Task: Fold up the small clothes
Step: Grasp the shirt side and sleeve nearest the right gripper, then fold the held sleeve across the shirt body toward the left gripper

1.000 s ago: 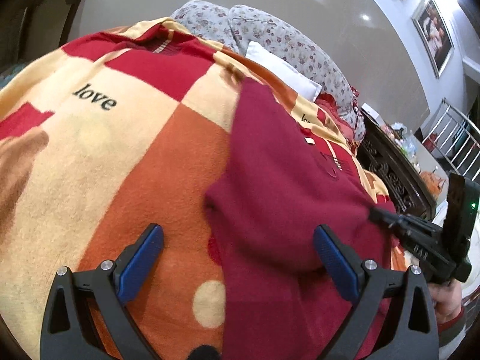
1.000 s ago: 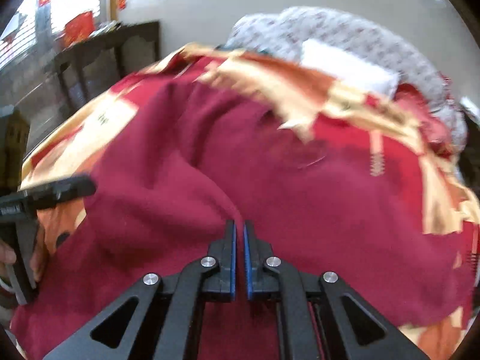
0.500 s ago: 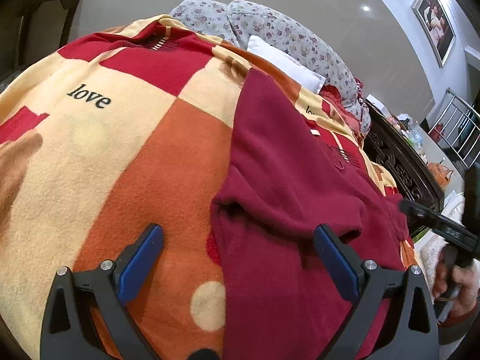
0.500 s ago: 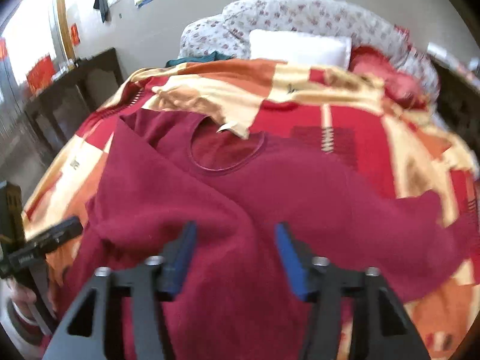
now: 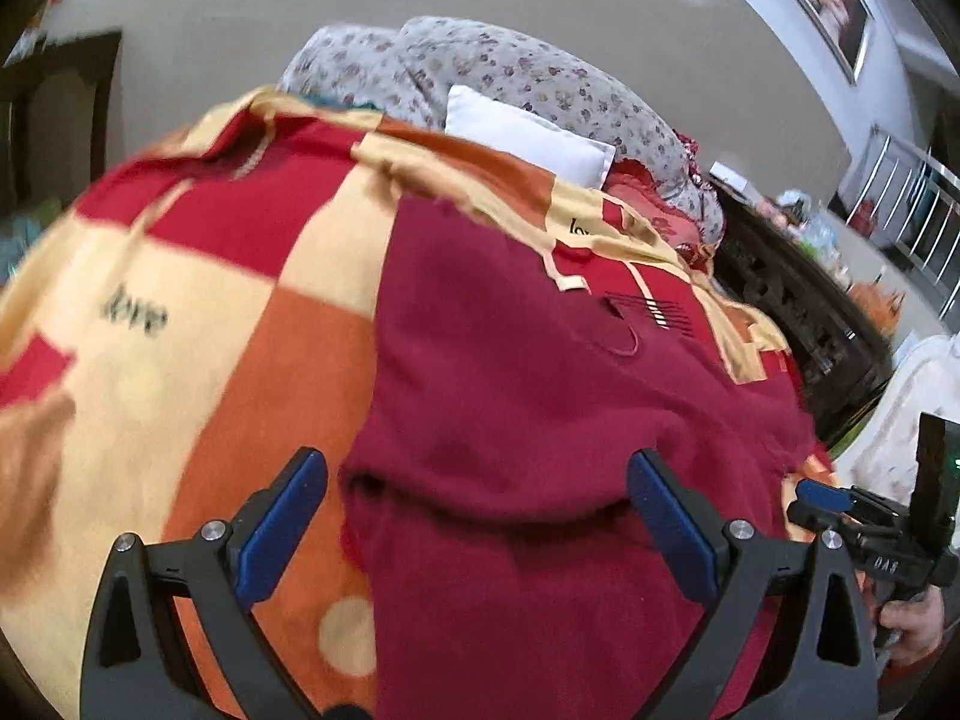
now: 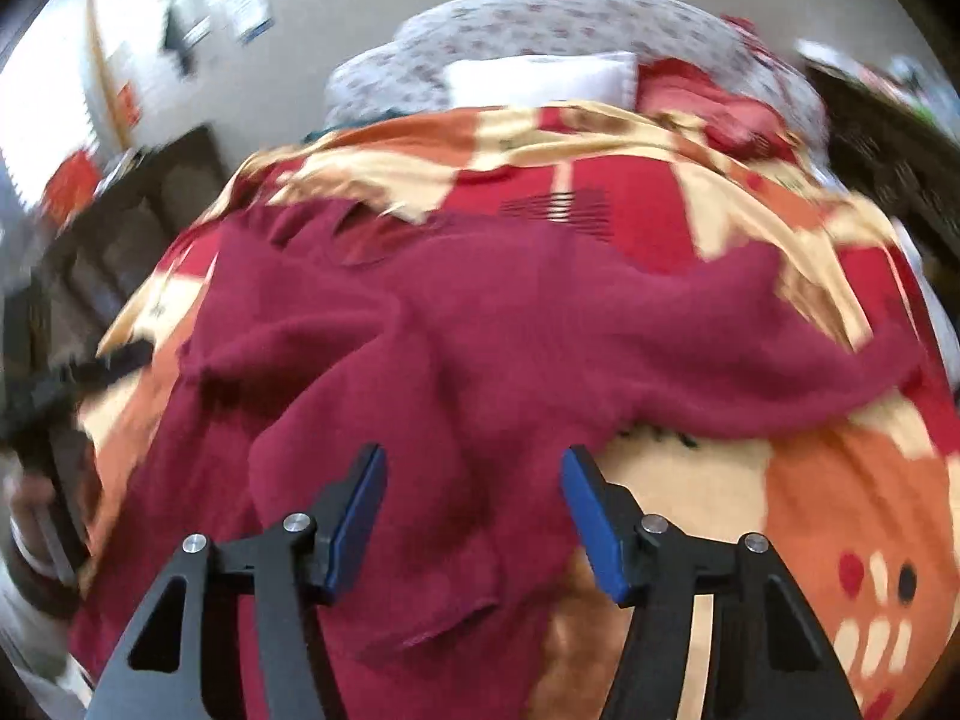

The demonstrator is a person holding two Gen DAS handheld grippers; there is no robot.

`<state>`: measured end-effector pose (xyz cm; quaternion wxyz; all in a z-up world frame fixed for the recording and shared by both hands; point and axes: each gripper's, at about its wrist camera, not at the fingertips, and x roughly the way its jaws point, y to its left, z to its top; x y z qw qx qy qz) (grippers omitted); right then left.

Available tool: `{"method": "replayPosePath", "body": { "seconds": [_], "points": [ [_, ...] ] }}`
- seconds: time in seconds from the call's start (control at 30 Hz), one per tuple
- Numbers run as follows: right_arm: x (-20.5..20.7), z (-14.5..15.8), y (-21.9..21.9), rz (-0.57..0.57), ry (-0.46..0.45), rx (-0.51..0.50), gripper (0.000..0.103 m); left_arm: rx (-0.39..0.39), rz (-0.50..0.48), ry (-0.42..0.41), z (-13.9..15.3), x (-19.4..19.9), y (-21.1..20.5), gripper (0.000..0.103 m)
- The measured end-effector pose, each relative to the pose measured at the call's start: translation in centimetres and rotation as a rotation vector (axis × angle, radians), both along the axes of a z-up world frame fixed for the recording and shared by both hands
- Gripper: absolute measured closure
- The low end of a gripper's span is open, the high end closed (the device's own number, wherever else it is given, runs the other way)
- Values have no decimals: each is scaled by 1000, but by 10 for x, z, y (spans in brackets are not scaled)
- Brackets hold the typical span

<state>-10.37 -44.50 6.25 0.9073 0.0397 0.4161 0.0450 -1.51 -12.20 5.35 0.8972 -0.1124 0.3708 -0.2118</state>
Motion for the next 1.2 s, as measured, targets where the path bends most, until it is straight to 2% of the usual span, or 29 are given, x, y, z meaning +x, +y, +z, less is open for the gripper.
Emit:
{"method": "replayPosePath", "body": {
  "seconds": [0.07, 0.13, 0.17, 0.2, 0.3, 0.33, 0.4, 0.47, 0.57, 0.67, 0.7, 0.73, 0.87, 0.93, 1.0, 1.07, 1.13, 1.2],
  "points": [
    [10, -9, 9, 25, 33, -37, 38, 3, -12, 15, 3, 10, -9, 3],
    [17, -24, 15, 53, 74, -55, 50, 2, -9, 22, 2, 18, -16, 3],
    [20, -32, 18, 77, 93, -53, 78, 14, -1, 20, 0, 24, -20, 3],
    [23, -39, 22, 94, 104, -59, 94, 28, 9, 25, -3, 29, -24, 3],
    [22, -38, 40, 111, 79, -204, 96, 48, 29, 76, -19, 42, -32, 3],
    [19, -28, 45, 114, 38, -267, 96, 42, 30, 87, -24, 42, -32, 3],
    [14, -1, 50, 89, -77, -397, 96, 57, 38, 58, -30, 37, -34, 3],
    [21, 20, 36, 45, -119, -404, 96, 92, 29, 30, -33, 33, -40, 3],
    [46, 19, 7, -43, -118, -428, 95, 122, -4, 13, -37, 28, -48, 3],
    [72, -3, -18, -73, -67, -402, 69, 148, -7, 3, -38, 27, -51, 3],
    [76, -8, -30, -112, -23, -392, 68, 134, -5, 3, -38, 28, -48, 3],
    [72, -4, -41, -145, -28, -352, 68, 123, -3, 6, -38, 29, -47, 3],
    [44, 19, -76, -272, -115, -173, 67, 118, 1, 10, -39, 30, -47, 3],
    [36, 19, -75, -229, -114, -93, 67, 130, 0, 6, -39, 29, -49, 3],
    [37, 5, -63, -180, -64, -96, 67, 132, 0, 4, -40, 29, -49, 3],
    [49, -17, -58, -188, -2, -141, 67, 122, -3, 4, -40, 28, -49, 3],
    [53, -21, -58, -200, -20, -149, 67, 111, -7, 5, -40, 28, -48, 1],
    [48, -14, -63, -202, -22, -107, 67, 100, -9, 8, -41, 28, -47, 1]
  ]
}}
